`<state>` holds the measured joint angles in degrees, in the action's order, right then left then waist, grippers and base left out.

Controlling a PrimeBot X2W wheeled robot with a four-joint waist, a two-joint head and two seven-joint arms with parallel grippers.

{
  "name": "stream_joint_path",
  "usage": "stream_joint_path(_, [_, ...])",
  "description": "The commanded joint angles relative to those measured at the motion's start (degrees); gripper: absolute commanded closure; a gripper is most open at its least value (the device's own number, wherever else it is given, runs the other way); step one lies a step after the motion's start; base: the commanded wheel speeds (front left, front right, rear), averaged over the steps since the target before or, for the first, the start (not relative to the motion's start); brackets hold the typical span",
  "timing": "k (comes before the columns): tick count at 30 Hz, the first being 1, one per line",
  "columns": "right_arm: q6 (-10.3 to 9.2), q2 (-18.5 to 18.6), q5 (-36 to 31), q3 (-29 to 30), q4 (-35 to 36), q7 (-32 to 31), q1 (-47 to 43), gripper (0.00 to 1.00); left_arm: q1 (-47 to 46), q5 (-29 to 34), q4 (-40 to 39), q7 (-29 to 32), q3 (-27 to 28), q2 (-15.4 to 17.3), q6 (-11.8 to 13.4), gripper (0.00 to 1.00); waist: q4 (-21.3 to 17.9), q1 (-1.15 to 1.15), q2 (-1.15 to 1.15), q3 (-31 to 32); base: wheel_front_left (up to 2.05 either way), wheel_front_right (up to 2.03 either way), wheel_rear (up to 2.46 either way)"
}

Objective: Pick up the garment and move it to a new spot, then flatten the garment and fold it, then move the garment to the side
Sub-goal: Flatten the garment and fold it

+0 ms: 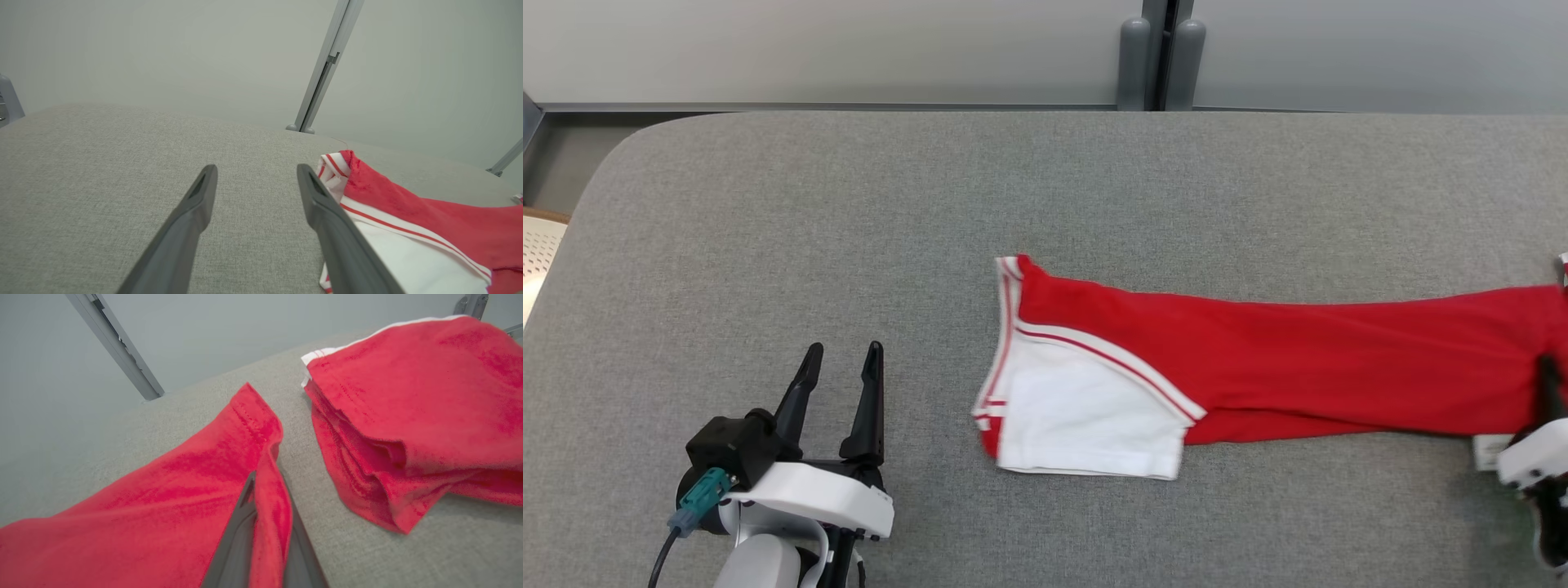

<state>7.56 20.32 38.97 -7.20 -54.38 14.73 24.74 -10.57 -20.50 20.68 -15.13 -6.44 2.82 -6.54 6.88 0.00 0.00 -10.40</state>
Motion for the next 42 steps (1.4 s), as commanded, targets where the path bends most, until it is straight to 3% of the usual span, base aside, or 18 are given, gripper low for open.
stream_joint_path(1, [-0.14, 1.40, -0.45, 1.36, -0.08, 0.60, 0.87, 1.00, 0.28, -0.13, 0.08, 0.03, -0.03, 0.21, 0.04, 0.00, 0.00, 0.00, 0.00, 0.16, 0.00, 0.00, 0.00])
stream_joint_path(9, [-0.13, 1.73, -5.06, 7.09, 5.94, 0.51, 0.20, 1.00, 1.04, -0.70, 0.68, 0.03, 0.14, 0.21, 0.18, 0.00, 0.11, 0.00, 0.00, 1.92, 0.00, 0.00, 0.00])
stream_joint_path(15, [-0.12, -0.66, -8.65, 5.61, 12.02, 0.51, -0.96, 1.00, 2.06, -0.96, 1.08, 0.03, -0.04, 0.20, 0.38, 0.00, -0.08, 0.00, 0.00, 3.90, 0.00, 0.00, 0.00])
stream_joint_path(31, [-0.08, -15.98, -7.39, -13.81, 34.18, -10.41, -3.29, 1.00, 3.67, -1.66, 0.57, 0.03, -1.14, 0.22, 0.57, 0.00, 1.14, 0.00, 0.00, 6.19, 0.00, 0.00, 0.00])
stream_joint_path(37, [-0.08, -17.22, -8.95, -19.94, 31.87, -11.10, -2.60, 1.00, 2.55, -3.34, 1.08, 0.03, -2.65, 0.19, 0.97, 0.00, 4.04, 0.00, 0.00, 4.81, 0.00, 0.00, 0.00])
stream_joint_path(42, [-0.08, -17.28, -3.66, -23.16, 27.39, -9.03, -1.82, 1.00, 1.25, -4.23, 1.22, 0.03, -3.67, 0.20, 1.05, 0.00, 6.72, 0.00, 0.00, 3.38, 0.00, 0.00, 0.00])
